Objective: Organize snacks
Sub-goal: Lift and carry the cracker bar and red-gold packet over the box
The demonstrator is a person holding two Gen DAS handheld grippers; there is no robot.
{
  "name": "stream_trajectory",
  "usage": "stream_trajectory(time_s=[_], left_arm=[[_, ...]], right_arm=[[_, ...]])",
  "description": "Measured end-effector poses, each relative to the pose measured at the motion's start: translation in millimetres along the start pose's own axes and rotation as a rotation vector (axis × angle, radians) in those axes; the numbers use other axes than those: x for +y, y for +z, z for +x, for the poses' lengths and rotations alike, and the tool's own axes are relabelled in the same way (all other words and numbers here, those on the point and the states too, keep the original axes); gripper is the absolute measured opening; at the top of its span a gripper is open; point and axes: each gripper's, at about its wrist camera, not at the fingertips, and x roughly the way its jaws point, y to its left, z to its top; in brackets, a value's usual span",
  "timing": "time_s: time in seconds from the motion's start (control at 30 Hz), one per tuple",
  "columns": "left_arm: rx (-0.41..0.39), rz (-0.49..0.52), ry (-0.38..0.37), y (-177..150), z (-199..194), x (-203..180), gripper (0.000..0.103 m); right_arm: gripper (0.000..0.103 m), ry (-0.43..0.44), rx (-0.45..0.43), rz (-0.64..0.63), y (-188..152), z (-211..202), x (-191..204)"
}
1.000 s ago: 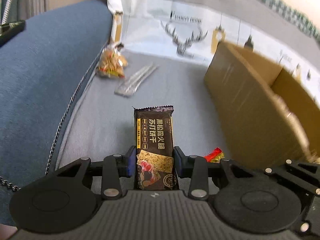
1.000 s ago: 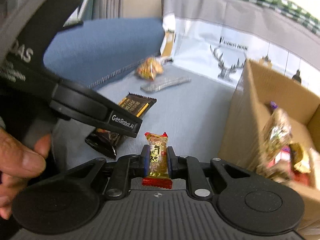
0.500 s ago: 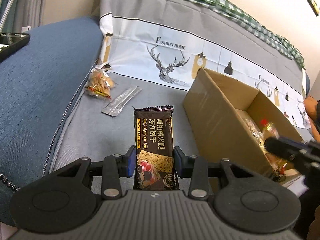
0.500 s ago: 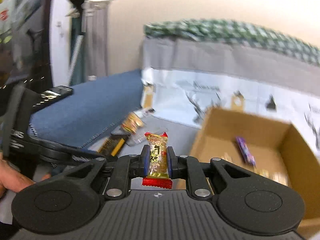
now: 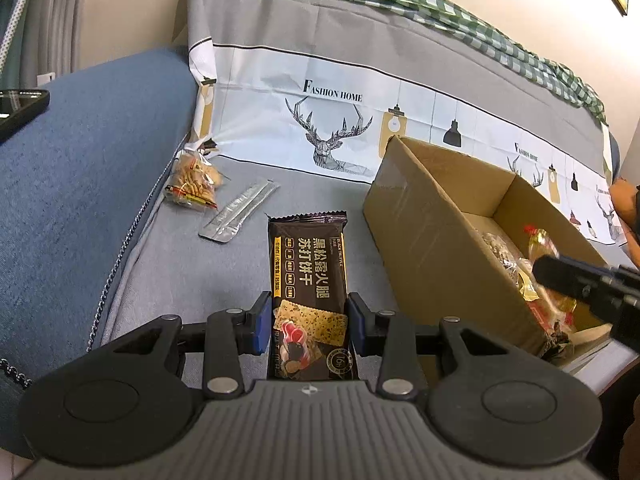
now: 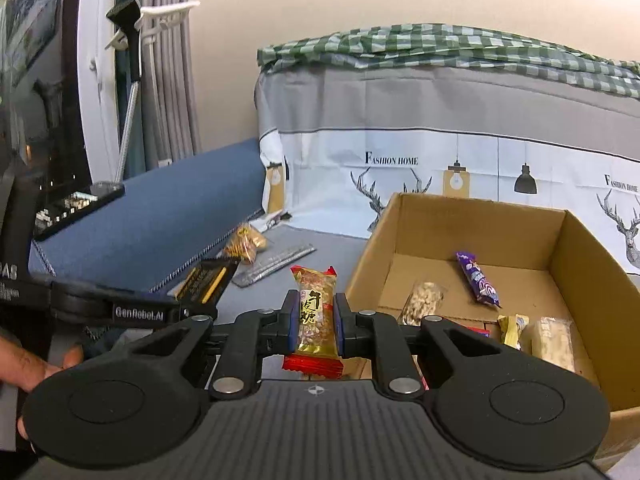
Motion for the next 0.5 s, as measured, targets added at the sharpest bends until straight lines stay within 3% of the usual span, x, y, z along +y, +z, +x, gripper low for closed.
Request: stream_trajectory(time_s=[0.5], left_arm=[[0.047,-0.043,0.019,2.1,-19.7,-8.8,0.043]], right_arm=[[0.018,-0.031,-0.057,0.084,10.4,-0.9,-27.5]])
